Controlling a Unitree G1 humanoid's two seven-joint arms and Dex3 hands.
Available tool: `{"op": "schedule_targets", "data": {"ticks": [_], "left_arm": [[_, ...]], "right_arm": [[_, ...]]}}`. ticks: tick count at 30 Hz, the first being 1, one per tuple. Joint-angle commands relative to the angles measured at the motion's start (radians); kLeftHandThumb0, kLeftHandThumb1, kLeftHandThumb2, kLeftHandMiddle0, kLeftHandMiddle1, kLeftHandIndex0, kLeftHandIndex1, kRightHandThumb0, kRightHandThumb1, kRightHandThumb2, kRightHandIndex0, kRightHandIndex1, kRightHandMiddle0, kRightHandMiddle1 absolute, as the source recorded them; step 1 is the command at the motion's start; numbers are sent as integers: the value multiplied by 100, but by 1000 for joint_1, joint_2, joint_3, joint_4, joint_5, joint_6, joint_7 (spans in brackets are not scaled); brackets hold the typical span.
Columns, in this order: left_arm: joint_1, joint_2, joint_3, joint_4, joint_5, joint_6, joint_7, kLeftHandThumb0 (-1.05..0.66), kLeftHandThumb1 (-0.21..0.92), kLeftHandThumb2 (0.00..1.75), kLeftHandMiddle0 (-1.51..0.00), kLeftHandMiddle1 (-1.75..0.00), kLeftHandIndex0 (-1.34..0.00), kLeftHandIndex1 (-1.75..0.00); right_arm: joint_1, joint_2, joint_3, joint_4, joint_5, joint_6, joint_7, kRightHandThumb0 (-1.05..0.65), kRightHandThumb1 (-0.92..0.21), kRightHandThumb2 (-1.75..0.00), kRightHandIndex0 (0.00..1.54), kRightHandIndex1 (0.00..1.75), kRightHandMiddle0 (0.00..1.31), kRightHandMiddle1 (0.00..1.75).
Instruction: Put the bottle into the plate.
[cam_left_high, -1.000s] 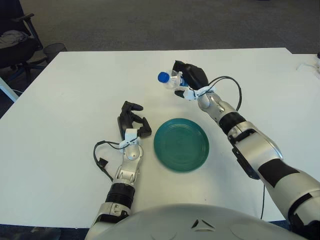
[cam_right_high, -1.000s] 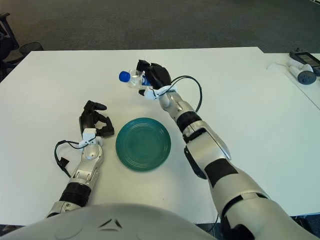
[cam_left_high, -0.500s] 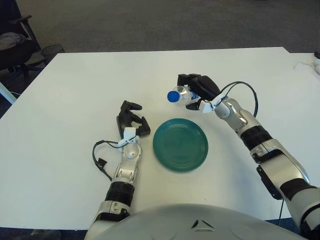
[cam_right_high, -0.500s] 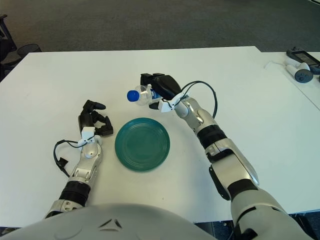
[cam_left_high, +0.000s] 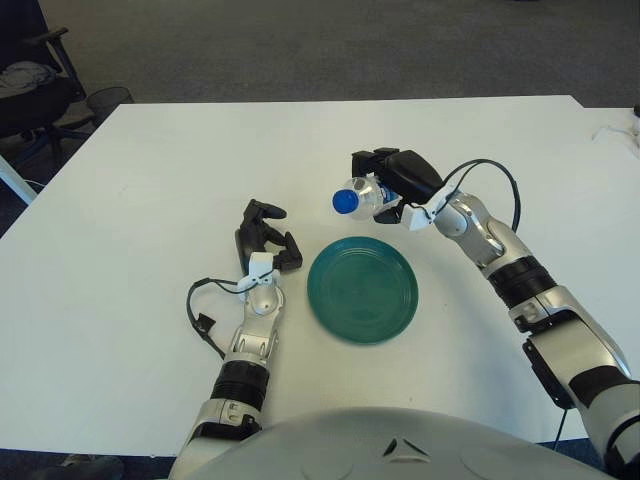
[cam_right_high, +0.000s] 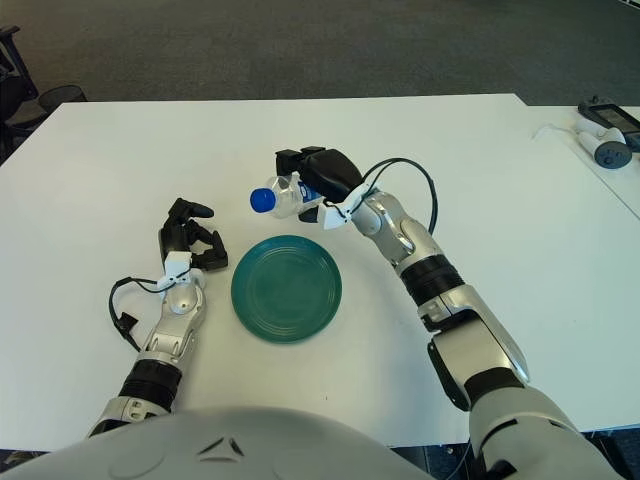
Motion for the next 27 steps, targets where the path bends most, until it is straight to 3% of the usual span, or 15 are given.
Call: {"op": "schedule_targets", "data": {"ticks": [1,12,27], "left_arm": [[10,-27,11,39,-14,42,-7,0,-3,171,-87,-171,-66,-175],[2,-23,13,54,-2,32,8,0,-5,172,-89,-169,-67,-175],[4,-21,13,32,2,44,5,0,-6,175,-88,-174,-68,-175]], "right_arm": [[18,-19,-15,-36,-13,21,21,0,-9,-159,78,174,55,175],[66,-33,-15,-138,-19,44,67,0,-12,-156,77,174,53,175],[130,-42,-6,-185,1,-59,92,0,-10,-156,78,172,54,175]]}}
